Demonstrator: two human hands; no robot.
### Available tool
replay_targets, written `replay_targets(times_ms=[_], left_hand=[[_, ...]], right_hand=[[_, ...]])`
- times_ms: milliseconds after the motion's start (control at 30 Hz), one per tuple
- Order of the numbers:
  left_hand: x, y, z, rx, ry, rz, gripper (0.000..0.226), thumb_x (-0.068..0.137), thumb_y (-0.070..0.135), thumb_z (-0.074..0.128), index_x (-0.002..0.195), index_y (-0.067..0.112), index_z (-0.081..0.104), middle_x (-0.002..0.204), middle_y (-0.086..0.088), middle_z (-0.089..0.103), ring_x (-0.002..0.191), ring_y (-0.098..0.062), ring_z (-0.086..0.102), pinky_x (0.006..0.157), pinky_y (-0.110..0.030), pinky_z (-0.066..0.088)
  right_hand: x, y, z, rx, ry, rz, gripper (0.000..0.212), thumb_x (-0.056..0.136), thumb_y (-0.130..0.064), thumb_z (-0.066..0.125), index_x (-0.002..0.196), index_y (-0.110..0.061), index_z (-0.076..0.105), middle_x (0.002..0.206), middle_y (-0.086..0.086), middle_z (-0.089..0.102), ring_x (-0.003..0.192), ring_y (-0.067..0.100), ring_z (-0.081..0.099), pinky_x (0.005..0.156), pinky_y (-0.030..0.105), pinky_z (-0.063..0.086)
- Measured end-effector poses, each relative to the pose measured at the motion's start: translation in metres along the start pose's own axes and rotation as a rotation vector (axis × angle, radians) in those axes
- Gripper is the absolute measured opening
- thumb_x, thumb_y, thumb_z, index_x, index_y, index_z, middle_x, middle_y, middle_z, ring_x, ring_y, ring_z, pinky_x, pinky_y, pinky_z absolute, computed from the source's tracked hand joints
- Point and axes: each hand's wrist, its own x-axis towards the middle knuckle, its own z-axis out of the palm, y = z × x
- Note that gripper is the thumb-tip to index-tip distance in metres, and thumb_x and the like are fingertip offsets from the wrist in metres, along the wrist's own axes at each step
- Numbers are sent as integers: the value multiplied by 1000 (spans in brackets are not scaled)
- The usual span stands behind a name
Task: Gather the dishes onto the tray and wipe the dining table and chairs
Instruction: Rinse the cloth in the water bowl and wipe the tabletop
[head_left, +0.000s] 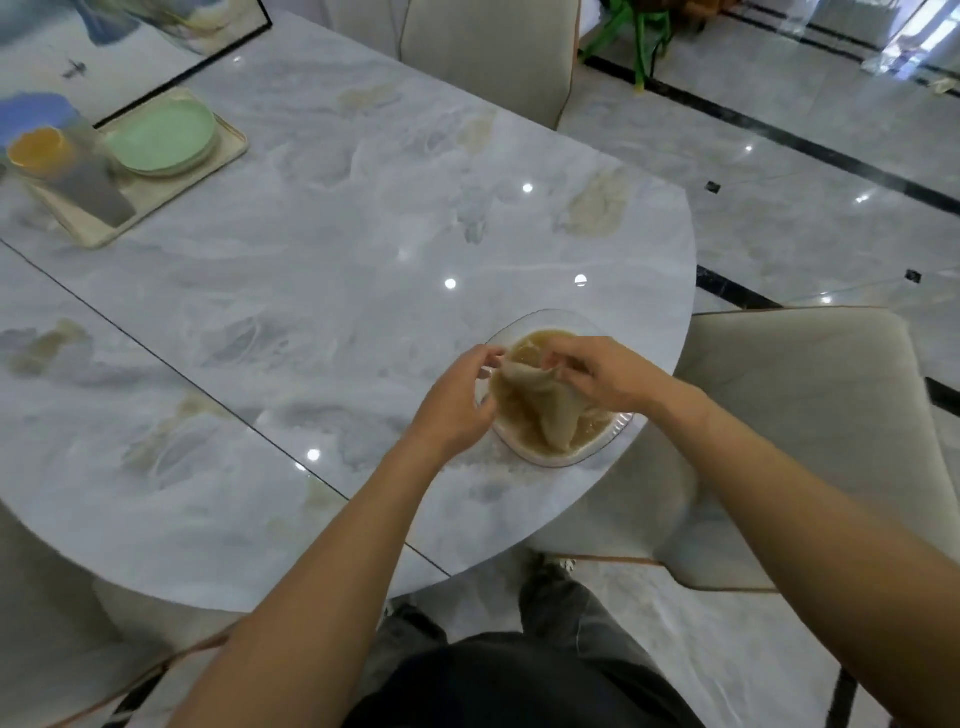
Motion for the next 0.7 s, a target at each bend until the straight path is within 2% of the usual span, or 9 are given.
replay_targets(times_ms=[100, 200, 233, 300, 367, 500, 567, 633, 700], left_hand=[[22, 30, 7, 81, -89, -9, 73, 91, 9, 73, 151, 36, 43, 149, 8, 52, 131, -14, 51, 106, -33, 48], [33, 55, 11, 57, -225, 8, 66, 90, 7, 76, 145, 34, 52, 141, 12, 52, 128, -14, 51, 105, -32, 46], [35, 60, 13, 65, -265, -4, 67, 90, 6, 76, 145, 35, 53, 140, 11, 50, 128, -15, 50, 105, -32, 45], [39, 63, 16, 93, -302, -45, 68, 89, 5, 74, 142, 42, 52, 141, 8, 51, 129, -21, 51, 104, -36, 50], [40, 65, 20, 107, -294, -86, 67, 89, 8, 74, 143, 42, 53, 143, 5, 54, 126, -23, 54, 101, -39, 54], [37, 67, 27, 170, -205, -77, 58, 87, 15, 79, 137, 37, 59, 126, 13, 57, 113, -14, 55, 91, -30, 48], [36, 64, 30, 169, -127, -74, 44, 86, 20, 82, 118, 42, 62, 117, 14, 60, 112, -14, 58, 85, -25, 45], [35, 61, 32, 200, -65, -81, 37, 84, 26, 84, 94, 47, 55, 107, 13, 62, 109, -18, 63, 78, -26, 47], [34, 59, 31, 223, -10, -95, 32, 84, 31, 85, 87, 43, 56, 99, 13, 65, 98, -17, 66, 79, -35, 55]], right_hand=[[1, 2, -29, -3, -69, -100, 24, 94, -4, 62, 108, -19, 73, 96, -11, 68, 83, 7, 59, 80, 20, 46], [2, 4, -51, 30, -163, -136, 28, 94, -3, 62, 108, -22, 77, 102, -15, 70, 88, -8, 60, 82, 11, 43], [3, 5, -57, 36, -187, -139, 29, 95, -3, 61, 108, -23, 78, 105, -16, 71, 91, -10, 59, 84, 11, 43], [3, 6, -65, 27, -220, -147, 30, 99, -4, 58, 109, -24, 79, 107, -15, 70, 94, -4, 60, 88, 17, 47], [2, 8, -72, 12, -252, -151, 34, 100, -3, 56, 110, -25, 79, 108, -13, 70, 97, 5, 60, 91, 25, 49], [1, 15, -77, 15, -290, -136, 38, 99, -1, 53, 110, -27, 77, 107, -18, 67, 100, 10, 60, 90, 27, 47], [2, 20, -76, 14, -281, -118, 30, 99, -7, 56, 110, -30, 73, 106, -11, 69, 95, 15, 62, 85, 33, 50], [4, 25, -76, 24, -267, -105, 24, 99, -13, 59, 110, -31, 69, 101, -5, 69, 89, 16, 62, 80, 36, 52], [6, 28, -76, 34, -254, -94, 21, 100, -15, 60, 112, -31, 69, 92, -8, 65, 80, 8, 59, 73, 29, 47]])
